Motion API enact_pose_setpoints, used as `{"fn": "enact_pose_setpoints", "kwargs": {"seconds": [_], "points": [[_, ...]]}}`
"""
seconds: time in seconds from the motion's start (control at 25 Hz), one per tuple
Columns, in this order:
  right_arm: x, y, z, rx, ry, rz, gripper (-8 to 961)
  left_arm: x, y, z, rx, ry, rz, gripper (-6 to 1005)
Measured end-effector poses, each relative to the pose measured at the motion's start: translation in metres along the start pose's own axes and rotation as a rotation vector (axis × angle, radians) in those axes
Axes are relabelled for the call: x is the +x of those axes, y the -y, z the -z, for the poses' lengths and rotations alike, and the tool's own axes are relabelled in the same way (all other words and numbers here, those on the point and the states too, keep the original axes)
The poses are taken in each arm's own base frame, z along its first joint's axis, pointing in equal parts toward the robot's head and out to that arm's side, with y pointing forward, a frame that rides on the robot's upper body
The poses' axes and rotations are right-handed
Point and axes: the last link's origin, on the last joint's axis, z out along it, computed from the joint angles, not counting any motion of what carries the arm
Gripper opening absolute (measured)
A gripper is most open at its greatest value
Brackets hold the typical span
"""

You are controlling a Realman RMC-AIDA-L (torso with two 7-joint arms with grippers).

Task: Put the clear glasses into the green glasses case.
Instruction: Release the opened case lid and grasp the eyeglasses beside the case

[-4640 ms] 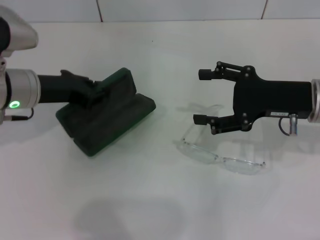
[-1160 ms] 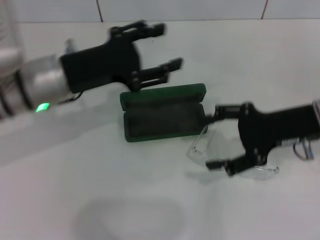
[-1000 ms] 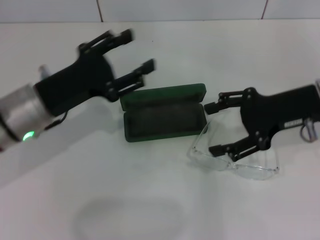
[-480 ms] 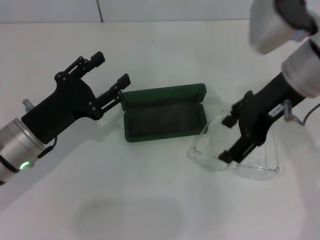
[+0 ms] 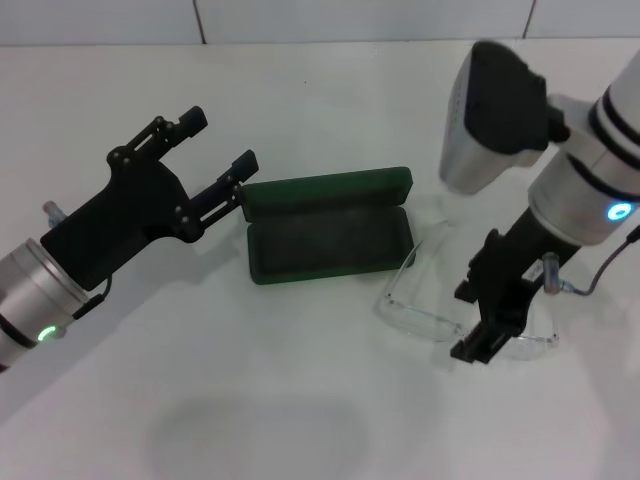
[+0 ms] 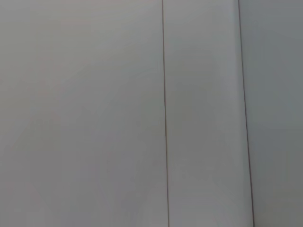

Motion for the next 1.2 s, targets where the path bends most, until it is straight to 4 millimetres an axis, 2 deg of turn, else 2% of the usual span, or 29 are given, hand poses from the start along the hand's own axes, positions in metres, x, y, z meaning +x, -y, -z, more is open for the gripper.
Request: {"fn": "enact_pose_setpoints", "kwargs": {"seconds": [0.24,0.44,0.64,1.0,1.2], "points": [[-0.001,-0.003,-0.013,-0.002,-0.039,0.025,720,0.000,0.000,0.000,-0.003,0.001,-0.001,750],[-0.001,-0.005,-0.023,0.007,-0.059,0.046,721,0.000,-0.002,0.000,-0.008,0.001,0.001,750],[-0.002,-0.003,-0.029,0.022,-0.058,0.048,682,-0.001,-0.003,0.000,-0.010,0.001,0.002,749],[-0.004,-0.002,-0.035,0.043,-0.086,0.074,479,-0.001,-0.003,-0.001,-0.012,0.004,0.002,748],[-0.006,-0.001,-0.037,0.057,-0.098,0.091,432,-0.002,-0.003,-0.001,-0.007,0.004,0.006,748]]}}
